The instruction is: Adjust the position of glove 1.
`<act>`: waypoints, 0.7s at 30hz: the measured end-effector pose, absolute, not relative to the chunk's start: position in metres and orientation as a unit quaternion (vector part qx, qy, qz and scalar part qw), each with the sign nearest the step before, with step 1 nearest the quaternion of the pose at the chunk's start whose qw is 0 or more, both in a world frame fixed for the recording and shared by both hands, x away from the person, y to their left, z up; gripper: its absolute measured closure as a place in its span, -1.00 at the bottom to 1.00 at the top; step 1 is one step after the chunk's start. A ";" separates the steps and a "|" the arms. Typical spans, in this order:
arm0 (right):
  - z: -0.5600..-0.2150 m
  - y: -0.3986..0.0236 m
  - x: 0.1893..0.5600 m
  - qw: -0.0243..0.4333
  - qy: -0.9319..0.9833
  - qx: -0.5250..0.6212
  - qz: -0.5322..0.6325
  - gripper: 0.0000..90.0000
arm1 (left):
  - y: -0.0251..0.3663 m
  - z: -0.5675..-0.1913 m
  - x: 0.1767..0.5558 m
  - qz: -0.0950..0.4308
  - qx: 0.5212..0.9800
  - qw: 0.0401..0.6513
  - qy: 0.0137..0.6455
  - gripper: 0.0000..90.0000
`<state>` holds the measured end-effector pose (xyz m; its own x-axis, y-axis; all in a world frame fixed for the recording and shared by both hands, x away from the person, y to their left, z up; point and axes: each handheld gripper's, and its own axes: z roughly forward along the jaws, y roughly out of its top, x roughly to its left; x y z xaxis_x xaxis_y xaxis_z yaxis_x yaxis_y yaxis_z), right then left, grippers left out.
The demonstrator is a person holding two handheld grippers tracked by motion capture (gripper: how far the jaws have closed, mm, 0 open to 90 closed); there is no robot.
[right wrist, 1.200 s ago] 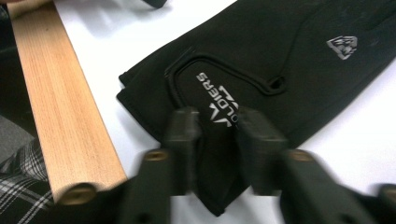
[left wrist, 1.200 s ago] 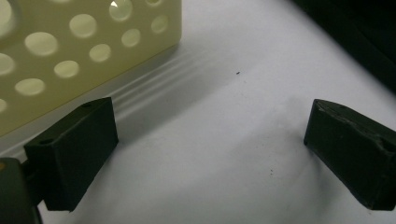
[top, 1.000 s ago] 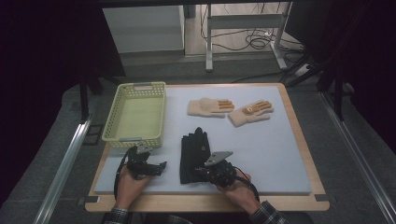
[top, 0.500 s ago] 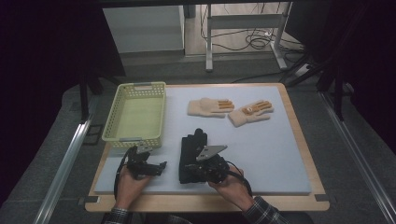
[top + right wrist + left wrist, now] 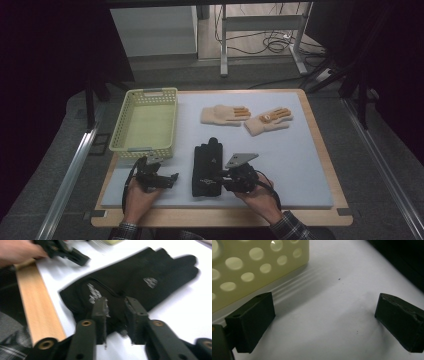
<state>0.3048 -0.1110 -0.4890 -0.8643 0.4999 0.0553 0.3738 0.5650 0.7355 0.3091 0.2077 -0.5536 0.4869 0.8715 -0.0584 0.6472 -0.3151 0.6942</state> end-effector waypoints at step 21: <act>-0.533 -0.132 0.305 0.052 0.888 0.241 0.389 0.97 | 0.208 -0.553 0.309 0.166 0.795 0.336 0.478 -0.94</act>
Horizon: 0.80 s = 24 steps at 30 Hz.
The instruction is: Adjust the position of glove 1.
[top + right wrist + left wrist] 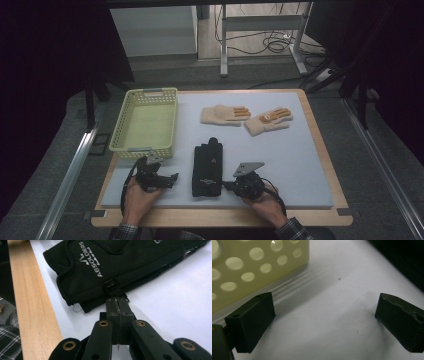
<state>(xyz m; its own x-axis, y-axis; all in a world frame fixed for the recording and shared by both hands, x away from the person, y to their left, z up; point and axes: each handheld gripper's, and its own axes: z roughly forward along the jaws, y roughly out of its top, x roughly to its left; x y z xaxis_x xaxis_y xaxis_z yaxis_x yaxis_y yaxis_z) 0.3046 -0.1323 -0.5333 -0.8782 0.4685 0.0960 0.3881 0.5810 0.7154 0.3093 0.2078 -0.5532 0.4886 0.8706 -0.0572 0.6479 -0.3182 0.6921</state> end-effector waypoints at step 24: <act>-0.538 -0.062 0.309 0.042 0.897 0.193 0.396 0.96 | 0.229 -0.554 0.309 0.165 0.798 0.334 0.474 -0.98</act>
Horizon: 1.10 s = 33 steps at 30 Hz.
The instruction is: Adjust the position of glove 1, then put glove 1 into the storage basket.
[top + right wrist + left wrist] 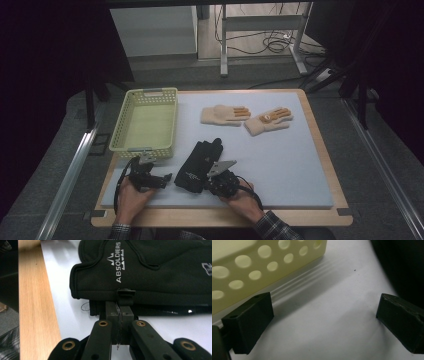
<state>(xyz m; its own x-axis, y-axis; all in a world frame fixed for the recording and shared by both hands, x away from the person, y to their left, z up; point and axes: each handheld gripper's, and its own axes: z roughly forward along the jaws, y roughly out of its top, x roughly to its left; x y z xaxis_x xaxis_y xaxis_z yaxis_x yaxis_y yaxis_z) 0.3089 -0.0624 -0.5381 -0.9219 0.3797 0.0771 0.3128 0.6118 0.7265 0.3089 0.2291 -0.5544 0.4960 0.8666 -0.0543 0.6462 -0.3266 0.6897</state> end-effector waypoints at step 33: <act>-0.525 -0.164 0.338 0.149 0.869 0.282 0.378 -0.39 | 0.229 -0.554 0.309 0.164 0.798 0.335 0.474 -0.97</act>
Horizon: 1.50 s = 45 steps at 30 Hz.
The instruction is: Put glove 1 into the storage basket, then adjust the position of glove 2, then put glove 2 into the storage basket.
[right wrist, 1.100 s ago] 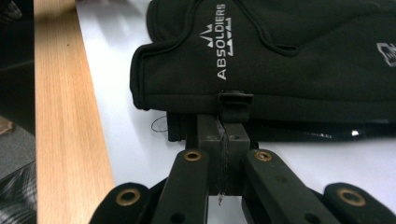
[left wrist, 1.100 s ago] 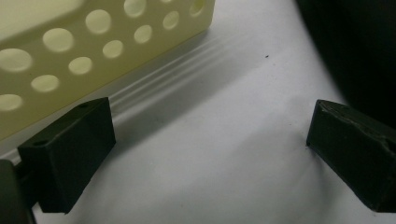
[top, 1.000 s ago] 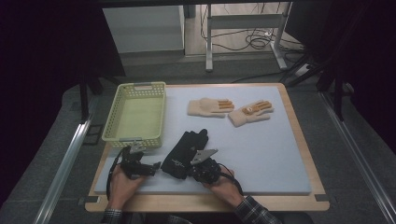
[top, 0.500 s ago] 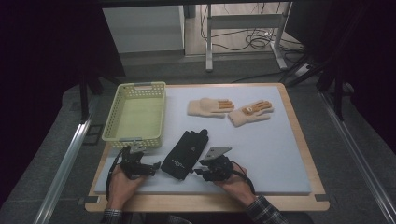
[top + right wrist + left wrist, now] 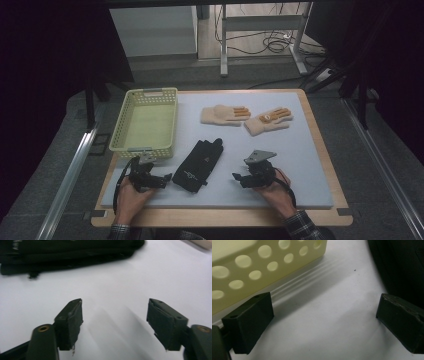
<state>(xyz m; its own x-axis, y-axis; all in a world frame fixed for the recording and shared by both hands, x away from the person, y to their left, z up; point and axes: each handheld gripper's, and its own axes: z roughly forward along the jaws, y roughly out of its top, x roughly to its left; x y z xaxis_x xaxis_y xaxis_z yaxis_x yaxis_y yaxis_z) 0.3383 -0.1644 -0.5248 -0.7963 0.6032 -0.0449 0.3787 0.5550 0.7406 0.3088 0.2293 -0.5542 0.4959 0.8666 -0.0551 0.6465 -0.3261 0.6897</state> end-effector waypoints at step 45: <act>-0.534 -0.226 0.357 0.188 0.838 0.376 0.347 -0.71 | 0.173 -0.504 0.300 0.120 0.822 0.347 0.436 -1.00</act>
